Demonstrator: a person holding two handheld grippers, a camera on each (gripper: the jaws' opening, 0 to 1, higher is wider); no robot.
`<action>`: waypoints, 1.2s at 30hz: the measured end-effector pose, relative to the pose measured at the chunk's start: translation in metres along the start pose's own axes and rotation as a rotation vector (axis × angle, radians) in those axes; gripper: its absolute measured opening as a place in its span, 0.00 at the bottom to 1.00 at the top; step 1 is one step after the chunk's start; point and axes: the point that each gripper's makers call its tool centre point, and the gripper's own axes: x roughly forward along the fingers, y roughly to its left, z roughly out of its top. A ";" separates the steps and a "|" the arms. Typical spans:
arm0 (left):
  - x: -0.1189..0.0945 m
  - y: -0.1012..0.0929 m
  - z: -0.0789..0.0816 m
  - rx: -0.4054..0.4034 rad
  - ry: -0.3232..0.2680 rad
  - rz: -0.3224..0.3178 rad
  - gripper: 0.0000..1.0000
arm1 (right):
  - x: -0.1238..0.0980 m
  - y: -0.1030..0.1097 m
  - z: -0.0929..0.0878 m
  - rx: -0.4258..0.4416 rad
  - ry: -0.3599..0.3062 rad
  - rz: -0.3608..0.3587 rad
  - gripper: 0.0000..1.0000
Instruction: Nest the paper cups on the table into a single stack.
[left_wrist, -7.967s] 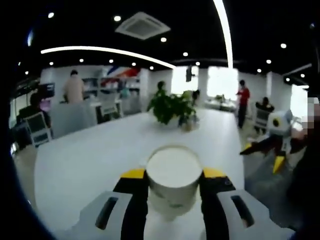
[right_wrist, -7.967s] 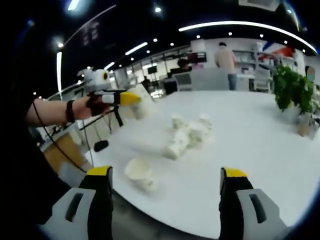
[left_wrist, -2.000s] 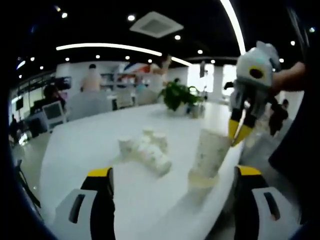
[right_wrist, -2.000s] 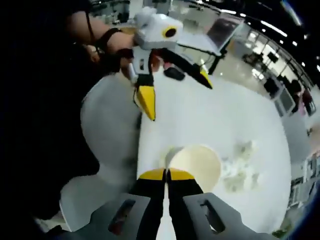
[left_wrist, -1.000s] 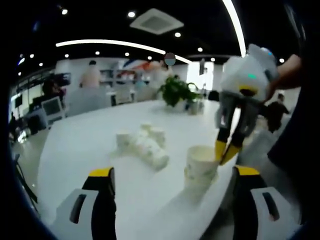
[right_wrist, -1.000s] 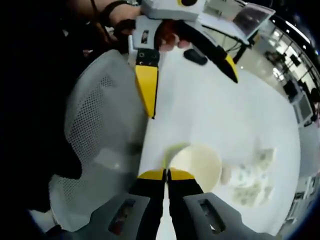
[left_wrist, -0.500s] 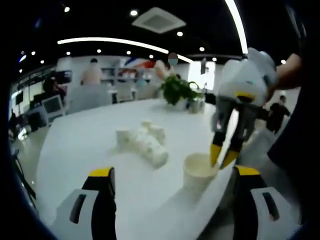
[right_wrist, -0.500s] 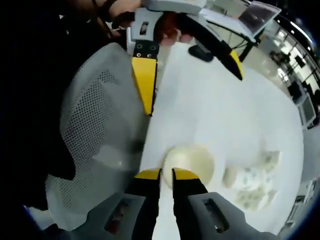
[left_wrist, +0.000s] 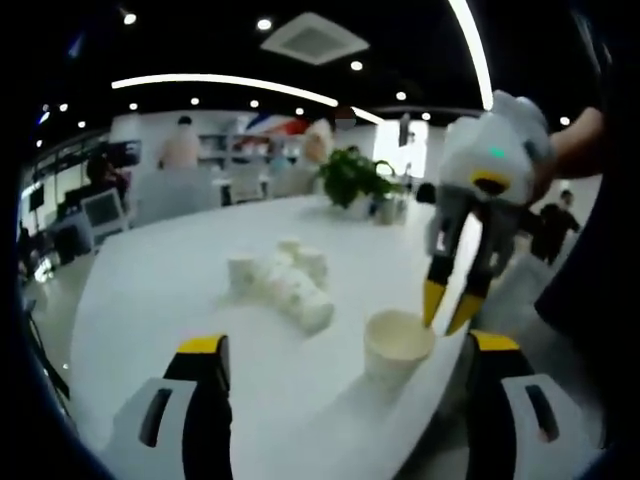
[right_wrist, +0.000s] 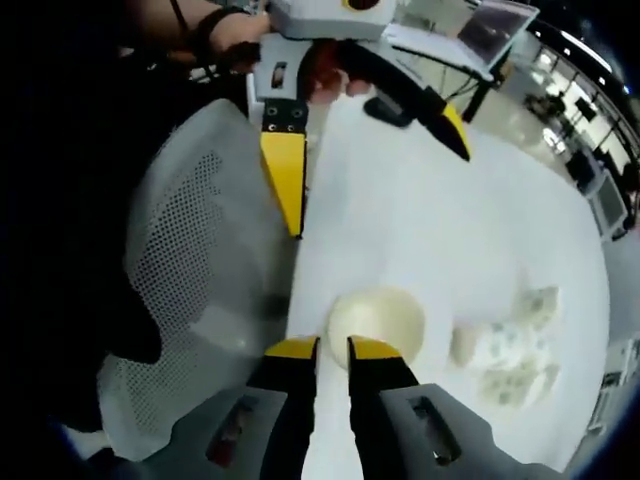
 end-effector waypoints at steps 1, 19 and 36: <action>0.000 0.000 0.000 -0.001 0.002 -0.001 0.97 | -0.001 -0.001 0.000 0.004 -0.006 -0.004 0.08; -0.001 0.003 -0.003 0.005 0.018 0.004 0.97 | -0.042 -0.025 0.001 0.539 -0.423 -0.110 0.23; -0.001 0.004 -0.001 -0.004 0.019 0.007 0.96 | -0.077 -0.042 -0.051 0.741 -0.546 -0.304 0.39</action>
